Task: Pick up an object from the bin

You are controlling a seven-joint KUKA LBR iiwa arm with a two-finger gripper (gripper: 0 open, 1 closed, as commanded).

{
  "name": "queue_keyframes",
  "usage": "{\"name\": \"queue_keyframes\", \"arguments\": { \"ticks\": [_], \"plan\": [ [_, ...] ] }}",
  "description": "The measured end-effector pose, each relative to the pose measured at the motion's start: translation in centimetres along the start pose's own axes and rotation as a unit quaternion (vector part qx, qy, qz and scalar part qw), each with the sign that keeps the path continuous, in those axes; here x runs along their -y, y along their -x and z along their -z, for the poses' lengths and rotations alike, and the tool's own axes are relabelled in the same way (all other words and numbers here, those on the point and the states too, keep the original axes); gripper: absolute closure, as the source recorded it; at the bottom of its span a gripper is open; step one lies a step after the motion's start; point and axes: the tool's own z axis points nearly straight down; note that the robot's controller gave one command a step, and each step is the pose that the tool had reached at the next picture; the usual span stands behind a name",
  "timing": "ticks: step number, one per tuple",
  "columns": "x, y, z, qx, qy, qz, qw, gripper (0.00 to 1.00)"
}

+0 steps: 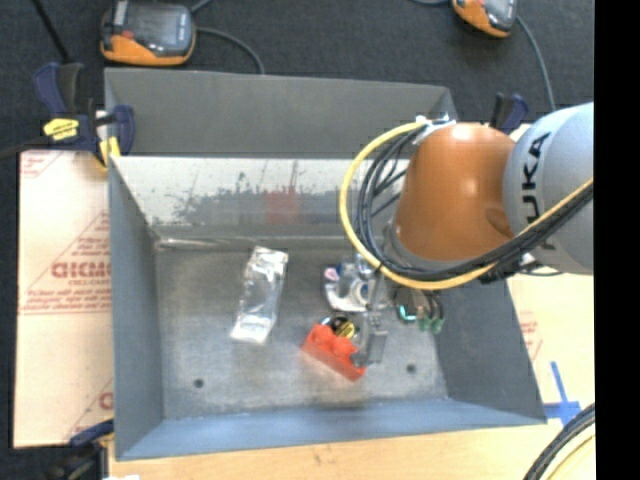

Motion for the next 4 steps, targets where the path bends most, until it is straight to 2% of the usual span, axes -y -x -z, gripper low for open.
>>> {"name": "queue_keyframes", "arguments": {
  "ticks": [1, 2, 3, 4],
  "plan": [
    [1.0, -2.6, -13.6, 0.0059, 0.000, -0.004, 1.0000, 0.00],
    [-1.0, -3.2, -10.3, 0.0059, 0.001, -0.033, 0.9994, 0.00],
    [-0.2, -1.5, -10.2, 0.0058, 0.001, -0.043, 0.9991, 0.00],
    [2.1, -2.9, -13.1, 0.0154, -0.001, 0.131, 0.9912, 0.00]
  ]
}}
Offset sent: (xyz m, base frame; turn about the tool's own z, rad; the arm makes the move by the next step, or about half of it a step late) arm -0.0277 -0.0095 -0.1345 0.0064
